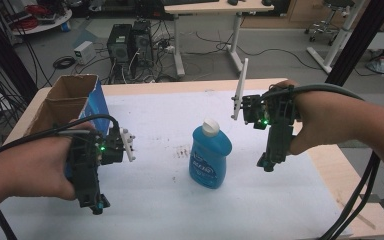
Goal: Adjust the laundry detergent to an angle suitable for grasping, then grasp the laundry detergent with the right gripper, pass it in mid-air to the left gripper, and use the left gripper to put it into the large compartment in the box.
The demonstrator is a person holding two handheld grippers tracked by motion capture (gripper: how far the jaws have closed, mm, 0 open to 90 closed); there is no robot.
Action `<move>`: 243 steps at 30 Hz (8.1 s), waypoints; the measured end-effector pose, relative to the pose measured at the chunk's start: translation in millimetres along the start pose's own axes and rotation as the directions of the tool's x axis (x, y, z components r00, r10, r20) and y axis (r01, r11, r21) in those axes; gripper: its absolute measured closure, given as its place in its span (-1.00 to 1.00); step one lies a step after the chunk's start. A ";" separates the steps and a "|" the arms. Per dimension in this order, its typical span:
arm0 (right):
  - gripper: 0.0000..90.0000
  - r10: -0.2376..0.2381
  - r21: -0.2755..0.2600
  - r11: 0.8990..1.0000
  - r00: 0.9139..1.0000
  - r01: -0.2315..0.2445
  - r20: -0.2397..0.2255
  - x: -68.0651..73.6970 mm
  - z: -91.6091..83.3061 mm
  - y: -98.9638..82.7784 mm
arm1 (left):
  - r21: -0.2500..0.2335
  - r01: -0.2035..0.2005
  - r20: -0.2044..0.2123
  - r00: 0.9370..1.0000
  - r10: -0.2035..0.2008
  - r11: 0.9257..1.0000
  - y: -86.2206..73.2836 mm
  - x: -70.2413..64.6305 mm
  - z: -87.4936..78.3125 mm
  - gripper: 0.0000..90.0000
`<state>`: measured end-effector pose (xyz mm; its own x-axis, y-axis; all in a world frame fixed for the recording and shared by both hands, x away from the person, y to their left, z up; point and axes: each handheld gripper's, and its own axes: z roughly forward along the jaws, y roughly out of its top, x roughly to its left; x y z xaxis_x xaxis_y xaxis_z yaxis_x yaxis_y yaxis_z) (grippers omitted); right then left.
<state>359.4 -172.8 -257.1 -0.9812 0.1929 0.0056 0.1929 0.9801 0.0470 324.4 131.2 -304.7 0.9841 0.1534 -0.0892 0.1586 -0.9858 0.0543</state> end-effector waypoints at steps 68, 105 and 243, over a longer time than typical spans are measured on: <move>-0.95 0.011 -0.071 0.997 1.000 -0.010 0.019 12.7 -0.6 -12.4 | -0.023 -0.019 -0.028 0.999 0.018 1.000 9.4 -7.7 -7.4 -0.96; -0.95 0.337 -0.521 0.763 0.923 -0.383 -0.186 9.5 96.5 -46.1 | -0.040 -0.013 -0.050 0.999 0.011 0.999 -1.8 -5.3 -4.5 -0.96; 0.04 0.270 -0.891 0.437 0.963 -0.127 -0.005 21.3 131.3 -10.3 | -0.030 -0.023 -0.089 0.996 0.021 0.999 15.4 -0.1 -27.3 -0.96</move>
<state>337.0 -172.6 -388.6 -0.8926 0.4503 0.0229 0.2057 0.3615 0.9094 329.0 117.9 -276.7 0.9904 0.1385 0.0006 0.1380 -0.9867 0.0860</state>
